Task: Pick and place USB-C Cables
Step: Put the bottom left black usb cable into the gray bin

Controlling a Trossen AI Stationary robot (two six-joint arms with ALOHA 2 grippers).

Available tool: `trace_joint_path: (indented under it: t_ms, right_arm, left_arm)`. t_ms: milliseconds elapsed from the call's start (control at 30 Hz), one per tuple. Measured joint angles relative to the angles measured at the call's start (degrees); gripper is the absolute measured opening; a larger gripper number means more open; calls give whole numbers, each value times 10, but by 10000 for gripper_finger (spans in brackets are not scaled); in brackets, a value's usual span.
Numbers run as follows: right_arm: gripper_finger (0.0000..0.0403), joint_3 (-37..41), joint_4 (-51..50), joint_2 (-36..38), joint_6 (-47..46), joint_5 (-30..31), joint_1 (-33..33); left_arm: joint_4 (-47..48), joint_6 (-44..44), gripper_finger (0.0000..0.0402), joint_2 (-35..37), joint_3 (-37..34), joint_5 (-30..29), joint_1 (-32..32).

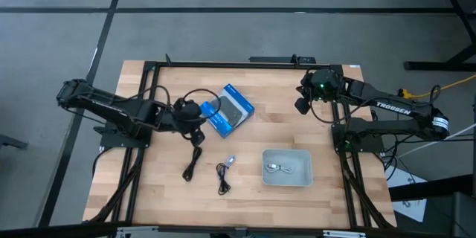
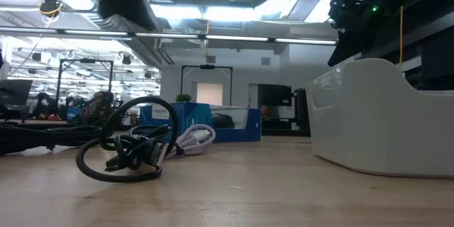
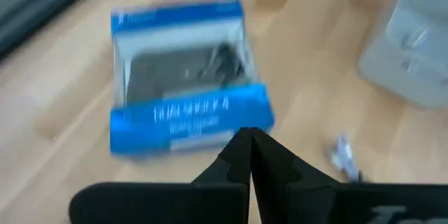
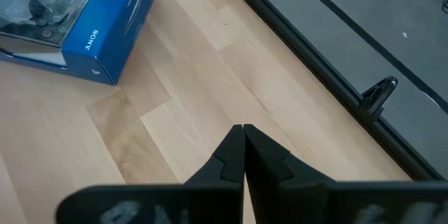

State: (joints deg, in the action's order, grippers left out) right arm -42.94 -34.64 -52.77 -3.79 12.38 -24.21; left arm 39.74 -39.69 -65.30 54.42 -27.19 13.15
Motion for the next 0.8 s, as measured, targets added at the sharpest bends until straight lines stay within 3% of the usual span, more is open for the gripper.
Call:
trace_joint_path:
  t_ms: [200,600,800]
  right_arm:
    - [7,0,0,0,0,0,0]
    - [7,27,9,0,-1,0,0]
    - [7,48,21,0,-5,0,0]
  left_arm:
    - [121,-119,0,-11,0,98,1]
    - [220,-227,0,-57,0,85,0]
    - [231,-130,0,-105,0,83,0]
